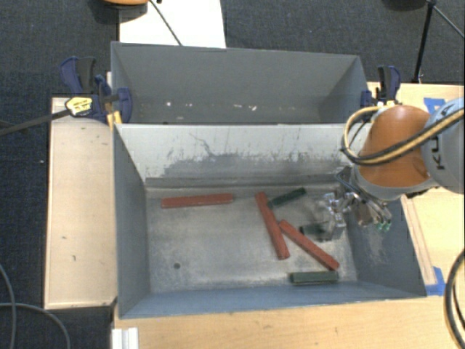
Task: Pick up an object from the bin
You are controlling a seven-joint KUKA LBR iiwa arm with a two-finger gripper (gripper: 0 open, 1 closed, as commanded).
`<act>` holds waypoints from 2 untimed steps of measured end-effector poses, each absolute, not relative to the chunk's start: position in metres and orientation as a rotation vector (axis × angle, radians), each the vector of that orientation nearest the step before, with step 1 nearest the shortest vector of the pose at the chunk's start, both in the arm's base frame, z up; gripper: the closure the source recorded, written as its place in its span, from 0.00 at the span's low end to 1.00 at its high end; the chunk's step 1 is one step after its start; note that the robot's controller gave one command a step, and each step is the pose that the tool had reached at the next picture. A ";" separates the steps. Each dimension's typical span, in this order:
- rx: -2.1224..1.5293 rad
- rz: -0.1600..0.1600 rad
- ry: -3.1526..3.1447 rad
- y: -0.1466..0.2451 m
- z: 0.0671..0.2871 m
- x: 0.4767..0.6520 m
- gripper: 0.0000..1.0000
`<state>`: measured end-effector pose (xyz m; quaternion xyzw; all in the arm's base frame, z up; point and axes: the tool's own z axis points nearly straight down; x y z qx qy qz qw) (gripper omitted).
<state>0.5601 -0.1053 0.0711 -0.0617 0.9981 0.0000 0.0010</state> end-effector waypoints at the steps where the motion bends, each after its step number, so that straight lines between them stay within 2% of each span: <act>1: -0.272 0.001 3.128 -0.096 0.188 0.504 1.00; 2: -0.271 0.001 3.128 -0.096 0.188 0.504 1.00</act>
Offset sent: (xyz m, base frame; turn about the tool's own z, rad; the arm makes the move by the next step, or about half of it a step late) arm 0.0000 0.0000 0.0000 0.0000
